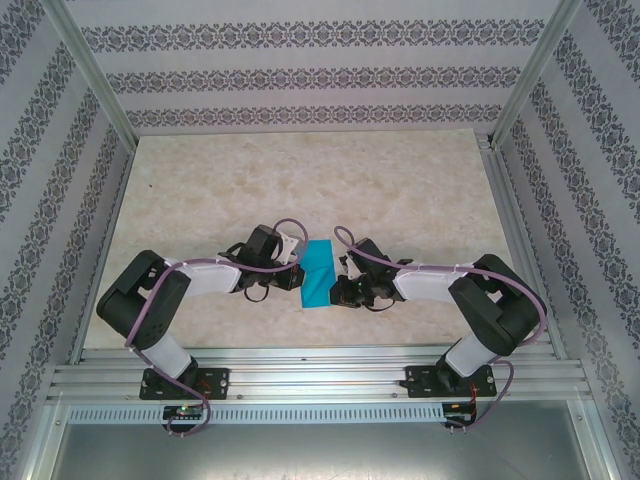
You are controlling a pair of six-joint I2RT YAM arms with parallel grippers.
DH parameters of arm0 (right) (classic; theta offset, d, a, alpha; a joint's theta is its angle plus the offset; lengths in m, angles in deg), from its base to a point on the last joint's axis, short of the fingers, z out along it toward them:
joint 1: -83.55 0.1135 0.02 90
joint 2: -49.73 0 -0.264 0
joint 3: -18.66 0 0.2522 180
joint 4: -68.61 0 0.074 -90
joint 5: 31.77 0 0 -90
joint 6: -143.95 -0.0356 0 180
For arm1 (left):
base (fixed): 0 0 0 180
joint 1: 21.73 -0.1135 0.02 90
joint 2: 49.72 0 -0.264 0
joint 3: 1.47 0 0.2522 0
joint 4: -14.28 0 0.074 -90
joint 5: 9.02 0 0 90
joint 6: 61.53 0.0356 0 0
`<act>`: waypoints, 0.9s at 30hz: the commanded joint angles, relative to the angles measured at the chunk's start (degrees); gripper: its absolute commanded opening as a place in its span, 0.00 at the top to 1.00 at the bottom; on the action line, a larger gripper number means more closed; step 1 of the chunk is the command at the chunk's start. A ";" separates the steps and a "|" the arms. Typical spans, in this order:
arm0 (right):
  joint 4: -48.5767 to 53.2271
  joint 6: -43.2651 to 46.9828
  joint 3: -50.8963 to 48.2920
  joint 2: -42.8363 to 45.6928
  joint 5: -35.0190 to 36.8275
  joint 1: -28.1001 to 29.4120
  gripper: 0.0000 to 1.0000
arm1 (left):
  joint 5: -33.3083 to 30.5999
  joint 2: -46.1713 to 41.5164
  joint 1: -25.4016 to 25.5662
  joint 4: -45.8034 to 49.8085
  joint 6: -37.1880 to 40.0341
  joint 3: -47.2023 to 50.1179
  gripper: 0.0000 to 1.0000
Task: Fold a paper plane with a square sheet of paper (fold left side to right side)
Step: Fold the triangle a second time at the center of the table.
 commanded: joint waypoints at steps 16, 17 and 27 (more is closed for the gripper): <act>4.40 1.47 0.49 -2.53 3.05 1.28 0.89 | -1.47 1.83 -1.38 -0.48 1.15 -1.47 1.00; 4.48 1.47 0.56 -2.64 3.04 1.30 0.90 | -1.36 1.94 -1.37 -0.48 1.13 -1.51 1.00; 4.66 1.47 0.84 -3.04 2.91 1.47 0.90 | -0.09 2.44 -1.36 -2.21 0.68 -1.56 0.99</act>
